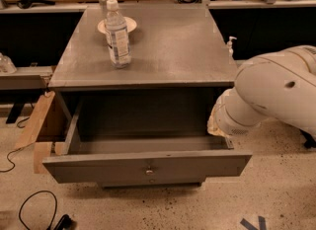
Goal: Open top drawer
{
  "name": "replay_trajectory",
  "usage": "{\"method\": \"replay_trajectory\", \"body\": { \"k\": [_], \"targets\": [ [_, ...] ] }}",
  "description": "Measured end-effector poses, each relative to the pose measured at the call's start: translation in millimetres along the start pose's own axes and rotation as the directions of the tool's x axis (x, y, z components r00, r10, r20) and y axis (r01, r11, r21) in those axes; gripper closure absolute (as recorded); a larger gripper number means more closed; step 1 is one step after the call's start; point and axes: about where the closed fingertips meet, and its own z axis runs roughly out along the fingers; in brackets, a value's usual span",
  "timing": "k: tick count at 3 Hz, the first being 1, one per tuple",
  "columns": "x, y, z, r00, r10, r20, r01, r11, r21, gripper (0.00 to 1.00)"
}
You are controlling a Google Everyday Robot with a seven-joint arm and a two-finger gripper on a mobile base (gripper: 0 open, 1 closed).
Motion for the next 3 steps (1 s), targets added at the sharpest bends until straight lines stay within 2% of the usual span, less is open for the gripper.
{"method": "replay_trajectory", "body": {
  "k": [1,3],
  "targets": [
    [-8.4,-12.8,30.4,1.000,-0.020,0.021,0.020,0.9997,-0.012,1.00],
    [-10.0,-28.5,92.2,0.999,-0.010,-0.044,0.009,0.9994,-0.034,1.00]
  ]
}}
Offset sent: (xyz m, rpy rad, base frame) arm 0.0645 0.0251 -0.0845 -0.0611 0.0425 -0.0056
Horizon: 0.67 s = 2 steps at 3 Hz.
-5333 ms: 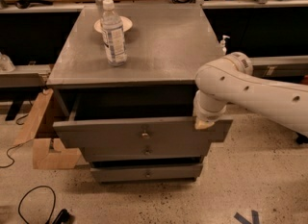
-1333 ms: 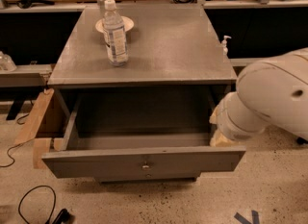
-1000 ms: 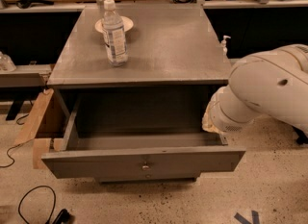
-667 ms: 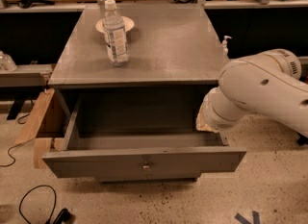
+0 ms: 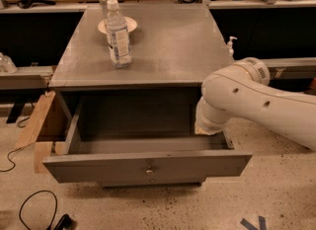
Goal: Open top drawer
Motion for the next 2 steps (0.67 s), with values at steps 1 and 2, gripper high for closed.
{"method": "replay_trajectory", "body": {
  "k": [1,2],
  "targets": [
    [11.3,-9.1,47.5,0.998,0.042,-0.040,-0.044,0.9986,-0.029,1.00],
    [20.6,-5.0,78.0,0.995,0.089,-0.034,-0.091,0.9939,-0.063,1.00]
  ]
}}
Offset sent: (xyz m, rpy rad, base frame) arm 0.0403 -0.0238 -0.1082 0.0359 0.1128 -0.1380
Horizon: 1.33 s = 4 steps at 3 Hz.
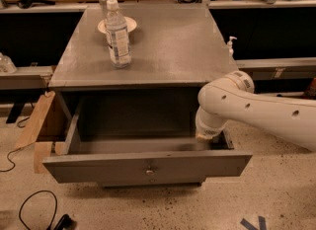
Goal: Open top drawer
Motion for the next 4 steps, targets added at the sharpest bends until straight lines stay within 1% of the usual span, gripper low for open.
{"method": "replay_trajectory", "body": {
  "k": [1,2,3,4],
  "targets": [
    [0.3,1.5,3.2,1.000,0.000,-0.001,0.000,1.0000,-0.006,1.00],
    [0.6,10.6,2.8,1.000,0.003,0.006,-0.003,0.9998,-0.019,1.00],
    [4.9,52.9,7.3,0.996,0.074,0.040,-0.071,0.9951,-0.070,1.00],
    [5.8,59.4,7.1,0.996,0.084,0.042,-0.081,0.9935,-0.080,1.00]
  ]
}}
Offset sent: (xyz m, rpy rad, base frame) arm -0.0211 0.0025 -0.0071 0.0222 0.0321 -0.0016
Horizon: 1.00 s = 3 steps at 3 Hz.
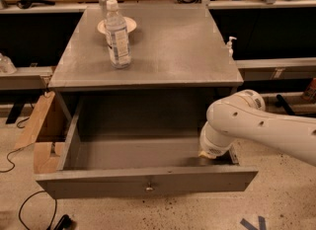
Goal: Open top drawer
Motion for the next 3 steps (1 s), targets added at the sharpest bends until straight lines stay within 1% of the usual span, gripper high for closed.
{"method": "replay_trajectory", "body": {
  "k": [1,2,3],
  "targets": [
    [1.0,35.0,-1.3,0.999,0.038,0.011,-0.037,0.9978,-0.054,1.00],
    [1.0,65.3,-4.7,0.997,0.071,0.015,-0.069,0.9923,-0.103,1.00],
    [2.4,101.9,-12.6,0.994,0.106,0.016,-0.102,0.9831,-0.152,1.00]
  ]
}}
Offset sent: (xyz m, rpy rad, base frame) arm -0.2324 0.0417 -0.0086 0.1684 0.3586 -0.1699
